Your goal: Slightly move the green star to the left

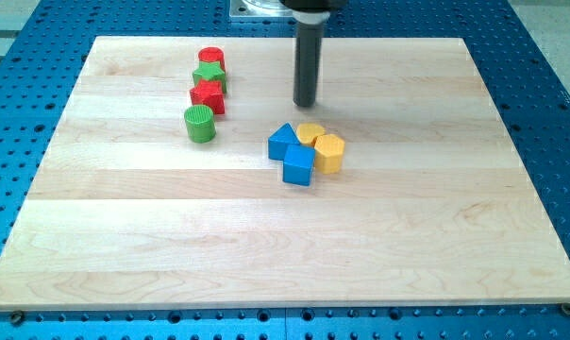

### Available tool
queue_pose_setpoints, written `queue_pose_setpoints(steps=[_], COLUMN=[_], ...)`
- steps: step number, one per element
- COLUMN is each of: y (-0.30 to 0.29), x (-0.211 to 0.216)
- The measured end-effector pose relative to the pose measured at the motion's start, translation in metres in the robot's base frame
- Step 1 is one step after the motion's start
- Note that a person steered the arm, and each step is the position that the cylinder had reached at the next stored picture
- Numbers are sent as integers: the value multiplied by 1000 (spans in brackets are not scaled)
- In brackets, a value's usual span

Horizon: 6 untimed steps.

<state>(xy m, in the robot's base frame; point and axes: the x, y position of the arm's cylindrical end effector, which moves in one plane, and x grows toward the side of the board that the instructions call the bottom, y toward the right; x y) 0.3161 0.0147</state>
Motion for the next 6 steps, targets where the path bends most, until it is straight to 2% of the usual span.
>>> queue_pose_setpoints(steps=[3,4,5,6], y=[-112,-114,-97,-64], x=[-9,-9,-10,-30])
